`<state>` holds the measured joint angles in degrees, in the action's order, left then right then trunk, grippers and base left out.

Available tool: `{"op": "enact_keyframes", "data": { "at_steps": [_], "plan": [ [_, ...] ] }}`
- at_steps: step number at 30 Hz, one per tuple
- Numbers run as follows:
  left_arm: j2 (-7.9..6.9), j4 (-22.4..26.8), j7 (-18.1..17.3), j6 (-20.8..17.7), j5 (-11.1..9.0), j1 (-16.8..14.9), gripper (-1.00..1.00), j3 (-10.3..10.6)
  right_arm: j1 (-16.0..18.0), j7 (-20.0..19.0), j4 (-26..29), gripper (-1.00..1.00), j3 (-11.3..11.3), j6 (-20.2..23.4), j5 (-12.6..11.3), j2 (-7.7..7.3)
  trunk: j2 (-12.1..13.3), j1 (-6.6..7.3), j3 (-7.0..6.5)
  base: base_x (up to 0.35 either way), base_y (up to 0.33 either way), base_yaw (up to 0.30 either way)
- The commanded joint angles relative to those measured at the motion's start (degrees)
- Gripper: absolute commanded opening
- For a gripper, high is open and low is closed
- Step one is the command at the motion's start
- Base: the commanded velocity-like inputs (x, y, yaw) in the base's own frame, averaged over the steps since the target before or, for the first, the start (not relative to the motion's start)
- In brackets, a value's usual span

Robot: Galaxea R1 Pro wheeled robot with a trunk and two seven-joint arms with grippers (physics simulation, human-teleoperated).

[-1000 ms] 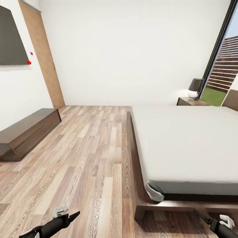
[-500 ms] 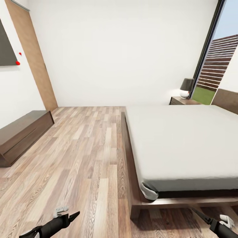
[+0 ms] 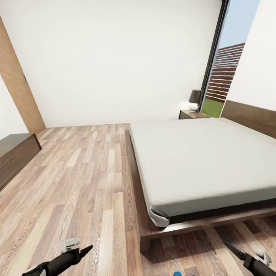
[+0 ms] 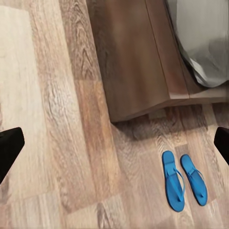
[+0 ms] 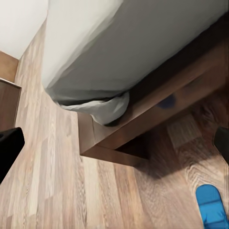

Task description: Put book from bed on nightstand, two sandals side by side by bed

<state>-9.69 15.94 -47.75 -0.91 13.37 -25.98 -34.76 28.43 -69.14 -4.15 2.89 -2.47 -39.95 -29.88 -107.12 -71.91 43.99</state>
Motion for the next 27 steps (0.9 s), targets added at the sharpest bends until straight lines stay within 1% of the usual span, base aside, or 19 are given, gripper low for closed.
{"op": "enact_keyframes", "data": {
  "at_steps": [1, 14, 17, 18, 19, 20, 23, 24, 25, 26, 27],
  "plan": [
    [0.02, 0.05, -0.33, -0.08, 0.52, 0.0, 1.0, -0.49, 0.13, -0.21, -0.25, 1.0, 0.28, -0.25, 0.22, -0.01, -0.03, 0.01, 0.05, 0.0, 0.0, -0.282],
    [0.06, 0.05, -0.33, -0.08, 0.52, 0.0, 1.0, -0.49, 0.13, -0.21, -0.25, 1.0, 0.28, -0.26, 0.22, 0.0, -0.03, 0.01, 0.05, 0.0, 0.0, -0.282],
    [0.09, 0.05, -0.33, -0.11, 0.52, 0.01, 1.0, -0.49, 0.13, -0.19, -0.3, 1.0, 0.28, -0.27, 0.22, 0.13, -0.03, 0.01, 0.05, 0.0, 0.0, -0.25],
    [0.1, 0.05, -0.33, -0.12, 0.52, 0.01, 1.0, -0.49, 0.13, -0.11, -0.31, 1.0, 0.28, -0.3, 0.22, 0.4, -0.03, 0.01, 0.05, 0.0, 0.0, -0.201],
    [0.12, 0.05, -0.31, -0.1, 0.52, 0.02, 1.0, -0.49, 0.13, 1.78, -0.29, 1.0, 0.28, -0.78, 0.22, 1.79, -0.03, 0.01, 0.05, 0.0, 0.0, -0.168],
    [0.18, 0.03, -0.28, -0.08, 0.54, 0.0, 1.0, -0.49, 0.13, 5.44, -0.22, 1.0, 0.26, -1.84, 0.24, 3.85, -0.03, 0.01, 0.05, 0.0, 0.0, -0.13],
    [0.65, 0.02, 0.36, -0.06, 0.58, 0.0, 1.0, -0.49, 0.13, 19.34, 0.0, 1.0, 0.1, -6.64, 0.37, 10.03, -0.03, 0.01, 0.05, 0.0, 0.0, -0.059],
    [0.7, 0.01, 0.63, -0.06, 0.59, 0.01, 1.0, -0.49, 0.13, 21.39, 0.02, 1.0, 0.08, -7.52, 0.41, 10.9, -0.03, 0.01, 0.05, 0.0, 0.0, -0.028],
    [0.8, -0.01, 1.28, -0.06, 0.6, -0.01, 1.0, -0.47, 0.13, 24.69, 0.03, 1.0, -0.08, -9.16, 0.62, 12.31, -0.03, 0.01, 0.05, 0.0, 0.0, -0.018],
    [0.94, -0.07, 1.96, -0.06, 0.6, -0.02, 1.0, -0.45, 0.13, 26.86, 0.0, 1.0, -0.51, -10.32, 1.15, 13.22, -0.03, 0.01, 0.05, 0.0, 0.0, -0.012],
    [1.18, -0.32, 2.64, -0.06, 0.6, -0.01, 1.0, -0.45, 0.13, 28.27, -0.06, 1.0, -1.23, -11.06, 2.1, 13.82, -0.03, 0.01, 0.05, 0.0, 0.0, -0.007]
  ]
}}
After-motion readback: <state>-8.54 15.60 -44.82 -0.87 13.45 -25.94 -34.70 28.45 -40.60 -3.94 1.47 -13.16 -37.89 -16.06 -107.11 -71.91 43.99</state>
